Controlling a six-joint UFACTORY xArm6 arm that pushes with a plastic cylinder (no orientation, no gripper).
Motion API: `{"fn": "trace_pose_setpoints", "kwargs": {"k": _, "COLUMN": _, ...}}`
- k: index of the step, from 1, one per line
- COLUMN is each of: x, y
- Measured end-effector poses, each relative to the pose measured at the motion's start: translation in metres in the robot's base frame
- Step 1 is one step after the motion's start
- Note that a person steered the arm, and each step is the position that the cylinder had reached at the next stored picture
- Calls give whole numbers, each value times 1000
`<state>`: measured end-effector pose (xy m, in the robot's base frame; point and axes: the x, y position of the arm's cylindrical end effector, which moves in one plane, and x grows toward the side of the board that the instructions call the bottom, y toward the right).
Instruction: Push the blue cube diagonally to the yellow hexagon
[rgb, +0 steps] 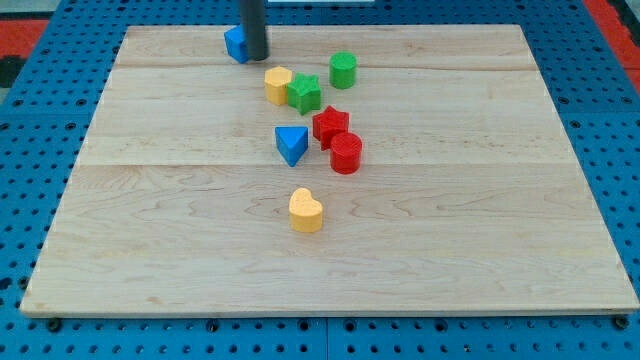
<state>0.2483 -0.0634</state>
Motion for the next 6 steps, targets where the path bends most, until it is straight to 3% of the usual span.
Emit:
{"fn": "trace_pose_setpoints", "kwargs": {"k": 1, "x": 35, "y": 50}}
{"fn": "trace_pose_setpoints", "kwargs": {"k": 3, "x": 63, "y": -12}}
{"fn": "trace_pose_setpoints", "kwargs": {"k": 5, "x": -54, "y": 21}}
{"fn": "trace_pose_setpoints", "kwargs": {"k": 6, "x": -25, "y": -43}}
